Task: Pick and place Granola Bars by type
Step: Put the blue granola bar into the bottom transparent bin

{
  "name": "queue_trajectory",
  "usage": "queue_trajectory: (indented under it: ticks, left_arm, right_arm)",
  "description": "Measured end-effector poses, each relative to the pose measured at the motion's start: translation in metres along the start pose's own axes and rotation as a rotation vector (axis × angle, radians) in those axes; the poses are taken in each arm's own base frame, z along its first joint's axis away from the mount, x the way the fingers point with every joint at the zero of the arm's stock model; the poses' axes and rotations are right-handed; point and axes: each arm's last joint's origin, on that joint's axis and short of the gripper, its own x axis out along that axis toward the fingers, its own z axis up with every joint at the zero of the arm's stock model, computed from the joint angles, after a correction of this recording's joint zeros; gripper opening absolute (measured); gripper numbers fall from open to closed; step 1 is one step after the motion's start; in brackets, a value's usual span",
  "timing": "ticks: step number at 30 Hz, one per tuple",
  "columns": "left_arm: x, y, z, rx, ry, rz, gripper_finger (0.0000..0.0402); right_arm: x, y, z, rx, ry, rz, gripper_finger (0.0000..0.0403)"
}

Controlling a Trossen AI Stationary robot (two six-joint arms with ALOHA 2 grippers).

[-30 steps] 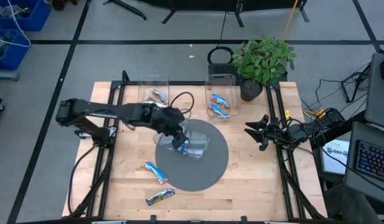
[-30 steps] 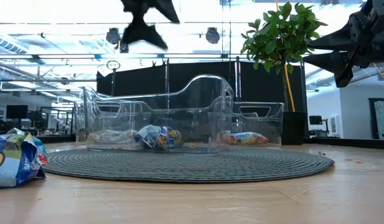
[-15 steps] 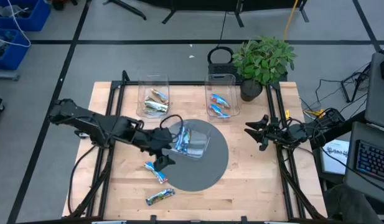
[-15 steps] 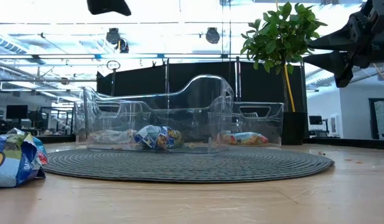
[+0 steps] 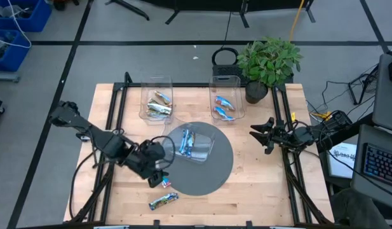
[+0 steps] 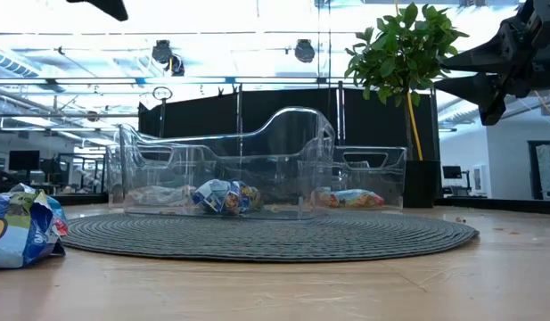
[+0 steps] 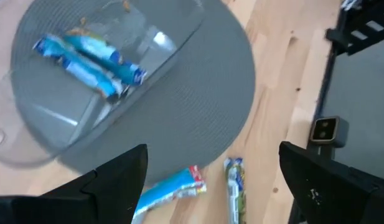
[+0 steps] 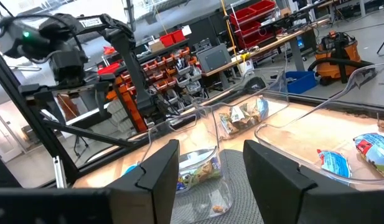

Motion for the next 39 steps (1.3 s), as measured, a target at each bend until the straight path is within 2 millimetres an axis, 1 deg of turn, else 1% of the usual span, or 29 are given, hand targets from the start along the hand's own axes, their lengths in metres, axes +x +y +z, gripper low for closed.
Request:
queue_trajectory:
  ticks: [4,9,17,20,25,39]
  left_arm:
    - [-0.005,-0.010,-0.019,-0.024,0.021,0.012,0.0363]
    - [-0.004,-0.026,-0.042,-0.039,0.064,-0.005,0.0363]
    - [0.008,-0.045,-0.071,-0.012,0.183,-0.011,0.0363]
    - [0.018,-0.050,-0.081,0.003,0.233,0.004,0.0363]
    - [0.038,-0.056,-0.091,0.003,0.322,0.042,0.0363]
    - [0.099,-0.063,-0.116,0.035,0.333,0.213,0.0363]
  right_arm:
    - [0.000,0.000,0.000,0.000,0.000,0.000,0.0171]
    - [0.000,0.000,0.000,0.000,0.000,0.000,0.0171]
    - [0.000,0.000,0.000,0.000,0.000,0.000,0.0171]
    - [0.000,0.000,0.000,0.000,0.000,0.000,0.0171]
    - [0.000,0.000,0.000,0.000,0.000,0.000,0.0171]
    - [0.000,0.000,0.000,0.000,0.000,0.000,0.0171]
